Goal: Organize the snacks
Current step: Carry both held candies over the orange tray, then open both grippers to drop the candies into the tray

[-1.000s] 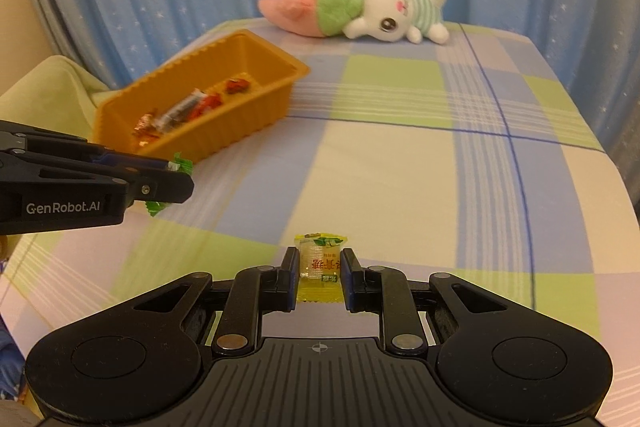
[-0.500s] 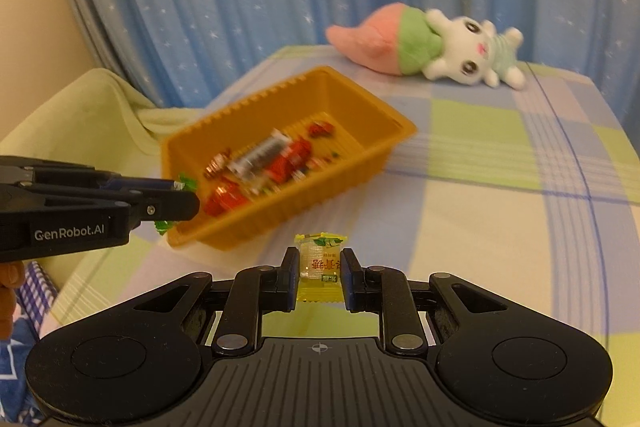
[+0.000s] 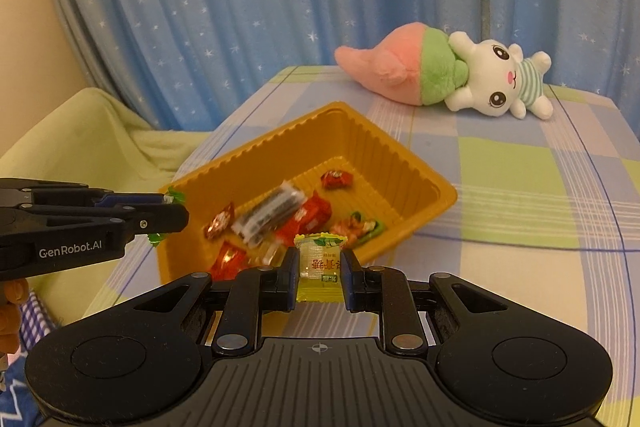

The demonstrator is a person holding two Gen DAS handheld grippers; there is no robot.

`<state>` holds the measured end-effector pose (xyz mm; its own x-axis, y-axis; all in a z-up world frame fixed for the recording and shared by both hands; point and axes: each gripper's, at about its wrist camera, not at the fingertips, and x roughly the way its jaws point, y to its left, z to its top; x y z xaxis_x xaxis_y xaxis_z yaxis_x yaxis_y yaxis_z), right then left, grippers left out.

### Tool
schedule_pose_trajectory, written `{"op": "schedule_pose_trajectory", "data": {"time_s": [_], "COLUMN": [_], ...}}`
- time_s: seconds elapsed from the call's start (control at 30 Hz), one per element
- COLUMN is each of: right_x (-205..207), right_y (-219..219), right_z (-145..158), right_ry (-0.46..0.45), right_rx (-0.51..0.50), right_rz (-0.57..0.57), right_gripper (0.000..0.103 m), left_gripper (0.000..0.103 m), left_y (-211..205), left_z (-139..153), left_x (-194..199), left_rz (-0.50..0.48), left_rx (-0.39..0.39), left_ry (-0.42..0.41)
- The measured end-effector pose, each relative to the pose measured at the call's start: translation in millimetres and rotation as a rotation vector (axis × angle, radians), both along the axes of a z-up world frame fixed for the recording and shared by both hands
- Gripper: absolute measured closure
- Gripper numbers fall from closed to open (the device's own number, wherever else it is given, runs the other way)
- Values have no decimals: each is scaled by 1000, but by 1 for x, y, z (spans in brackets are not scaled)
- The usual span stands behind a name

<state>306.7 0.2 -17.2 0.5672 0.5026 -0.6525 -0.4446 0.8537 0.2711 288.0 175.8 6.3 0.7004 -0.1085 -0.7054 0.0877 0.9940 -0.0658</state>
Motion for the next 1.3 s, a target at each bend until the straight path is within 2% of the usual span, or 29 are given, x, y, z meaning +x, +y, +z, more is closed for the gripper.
{"op": "schedule_pose_trajectory", "data": {"time_s": [0.33,0.7,1.0,1.3], "right_x": [50,95,113,119], "right_y": [10,21,24,24], "right_z": [-3,-22,-38,-41], "right_ry": [2,50,92,104], "right_rx": [-19,-23,-33,-25], "right_rz": [-60,-99,-117,-126], "right_gripper": [81,81,81,81], "left_gripper": [85,85,85,83], "left_y": [0,-3,-6,-3], "left_z": [-7,-29,-49,-52], "left_x": [64,122,143,147], "left_rz": [-53,-85,-99,-106], "left_rx": [14,37,30,-6], "left_ry": [-6,33,80,99]}}
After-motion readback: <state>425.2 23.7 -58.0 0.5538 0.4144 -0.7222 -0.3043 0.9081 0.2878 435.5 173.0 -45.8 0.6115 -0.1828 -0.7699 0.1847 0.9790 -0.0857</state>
